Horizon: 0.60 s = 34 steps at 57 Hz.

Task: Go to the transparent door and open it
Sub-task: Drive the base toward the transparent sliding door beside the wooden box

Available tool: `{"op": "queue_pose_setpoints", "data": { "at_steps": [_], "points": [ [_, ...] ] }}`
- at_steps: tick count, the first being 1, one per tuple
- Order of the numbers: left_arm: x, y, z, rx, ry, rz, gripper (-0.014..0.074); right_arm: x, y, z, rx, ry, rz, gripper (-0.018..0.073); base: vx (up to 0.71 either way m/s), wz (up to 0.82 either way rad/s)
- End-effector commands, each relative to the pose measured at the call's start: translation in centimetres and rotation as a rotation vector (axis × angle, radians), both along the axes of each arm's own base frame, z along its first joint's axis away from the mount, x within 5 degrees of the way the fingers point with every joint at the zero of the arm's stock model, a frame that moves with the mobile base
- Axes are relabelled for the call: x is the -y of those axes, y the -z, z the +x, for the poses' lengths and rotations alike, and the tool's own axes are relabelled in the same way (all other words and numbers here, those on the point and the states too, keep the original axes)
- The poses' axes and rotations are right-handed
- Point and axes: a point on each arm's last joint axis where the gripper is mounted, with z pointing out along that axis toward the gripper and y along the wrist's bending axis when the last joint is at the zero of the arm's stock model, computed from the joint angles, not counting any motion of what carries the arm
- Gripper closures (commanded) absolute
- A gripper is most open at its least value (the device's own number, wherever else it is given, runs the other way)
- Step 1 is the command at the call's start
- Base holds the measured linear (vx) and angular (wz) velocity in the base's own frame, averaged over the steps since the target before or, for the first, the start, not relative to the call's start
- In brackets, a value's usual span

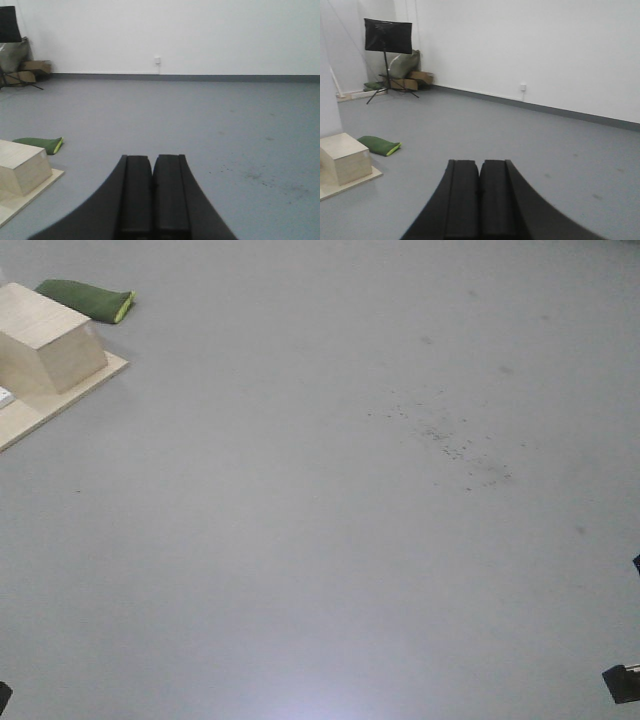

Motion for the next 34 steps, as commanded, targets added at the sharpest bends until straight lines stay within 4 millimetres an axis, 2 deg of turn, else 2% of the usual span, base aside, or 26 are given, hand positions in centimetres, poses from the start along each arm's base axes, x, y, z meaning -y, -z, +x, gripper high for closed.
{"op": "queue_pose_setpoints", "data": {
  "at_steps": [1, 34],
  "points": [
    [0.01, -1.46, -0.23, 0.114, 0.006, -0.025, 0.0594, 0.11, -0.78, -0.18, 0.096, 0.013, 0.007, 0.0564, 0.48, 0.51],
    [0.01, -1.46, -0.23, 0.114, 0.006, -0.025, 0.0594, 0.11, -0.78, -0.18, 0.096, 0.013, 0.007, 0.0564, 0.49, 0.6]
  ]
}}
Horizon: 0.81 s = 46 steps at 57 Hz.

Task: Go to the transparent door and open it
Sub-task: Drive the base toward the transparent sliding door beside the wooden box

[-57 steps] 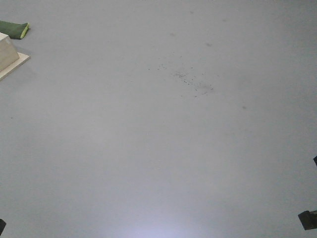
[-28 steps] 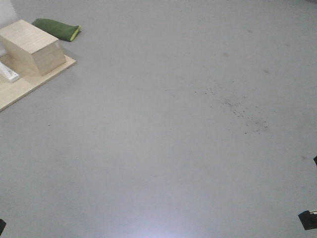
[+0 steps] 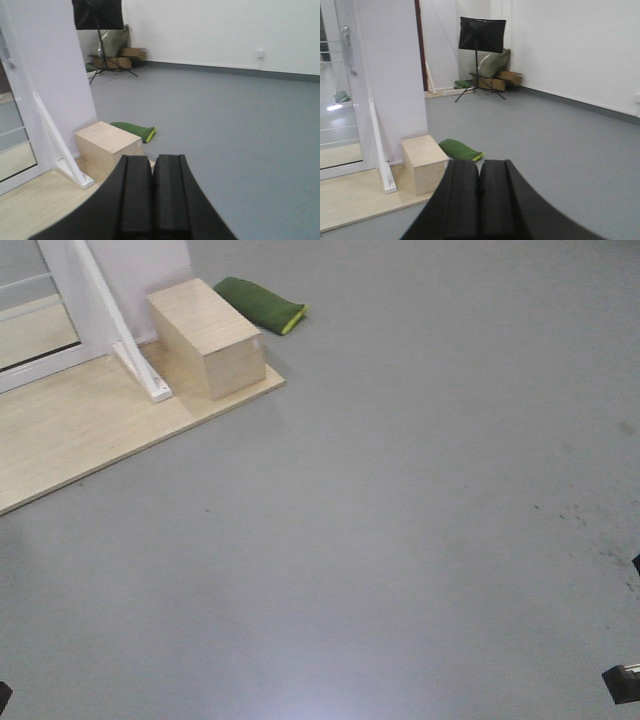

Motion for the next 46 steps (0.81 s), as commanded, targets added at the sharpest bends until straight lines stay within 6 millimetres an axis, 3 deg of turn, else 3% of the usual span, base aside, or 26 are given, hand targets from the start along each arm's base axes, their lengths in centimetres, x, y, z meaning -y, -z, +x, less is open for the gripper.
{"op": "queue_pose_setpoints", "data": {
  "at_steps": [1, 46],
  "points": [
    [0.01, -1.46, -0.23, 0.114, 0.006, -0.025, 0.0594, 0.11, -0.79, -0.19, 0.097, 0.013, 0.008, 0.0564, 0.49, 0.59],
    [0.01, -1.46, -0.23, 0.114, 0.006, -0.025, 0.0594, 0.11, -0.79, -0.19, 0.097, 0.013, 0.008, 0.0564, 0.45, 0.5]
  ]
}}
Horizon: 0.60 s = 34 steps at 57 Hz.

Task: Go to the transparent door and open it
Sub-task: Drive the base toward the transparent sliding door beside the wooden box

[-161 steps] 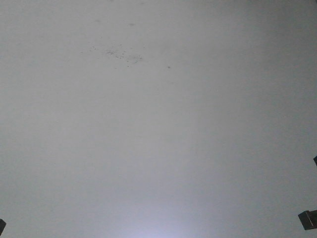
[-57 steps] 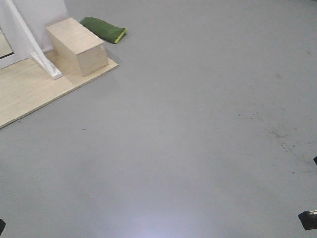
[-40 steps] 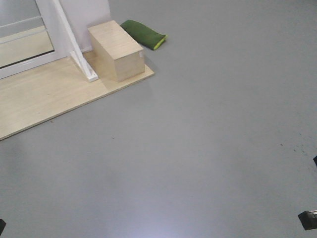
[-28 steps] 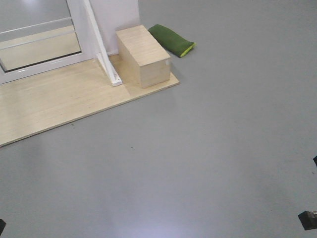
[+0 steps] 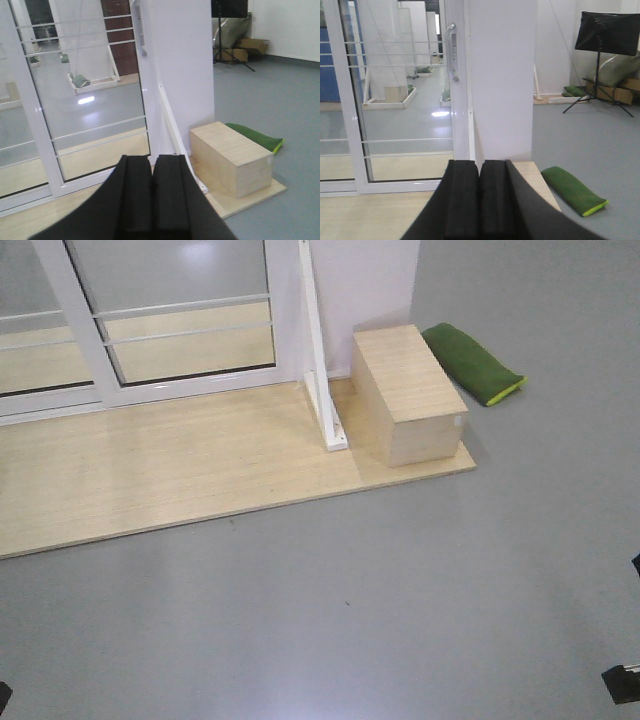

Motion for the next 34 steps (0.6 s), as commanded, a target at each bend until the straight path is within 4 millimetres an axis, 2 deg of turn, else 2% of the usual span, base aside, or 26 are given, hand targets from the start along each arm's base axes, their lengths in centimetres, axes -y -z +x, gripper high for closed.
{"op": "queue_pose_setpoints", "data": {
  "at_steps": [1, 34],
  "points": [
    [0.01, -1.46, -0.23, 0.114, 0.006, -0.025, 0.0594, 0.11, -0.79, -0.19, 0.097, 0.013, 0.008, 0.0564, 0.44, 0.42],
    [0.01, -1.46, -0.23, 0.114, 0.006, -0.025, 0.0594, 0.11, -0.79, -0.19, 0.097, 0.013, 0.008, 0.0564, 0.47, 0.34]
  ]
}}
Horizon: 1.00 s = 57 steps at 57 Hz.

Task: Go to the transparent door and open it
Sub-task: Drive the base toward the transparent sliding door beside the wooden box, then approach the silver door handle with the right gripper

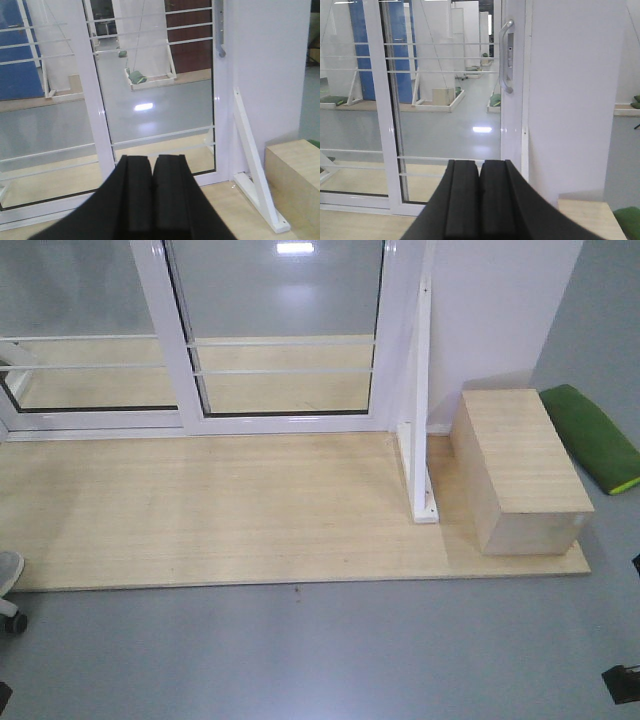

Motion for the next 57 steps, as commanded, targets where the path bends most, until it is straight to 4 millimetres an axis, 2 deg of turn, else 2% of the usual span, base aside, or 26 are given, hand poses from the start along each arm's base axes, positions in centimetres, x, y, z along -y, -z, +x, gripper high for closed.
{"op": "queue_pose_setpoints", "data": {
  "at_steps": [1, 57],
  "points": [
    [0.01, -1.46, -0.23, 0.114, 0.006, -0.025, 0.0594, 0.11, -0.79, -0.19, 0.097, 0.013, 0.008, 0.0564, 0.48, 0.23],
    [0.01, -1.45, -0.23, 0.114, 0.006, -0.024, 0.0594, 0.11, -0.79, -0.19, 0.097, 0.013, 0.008, 0.0564, 0.45, 0.13]
  ]
}}
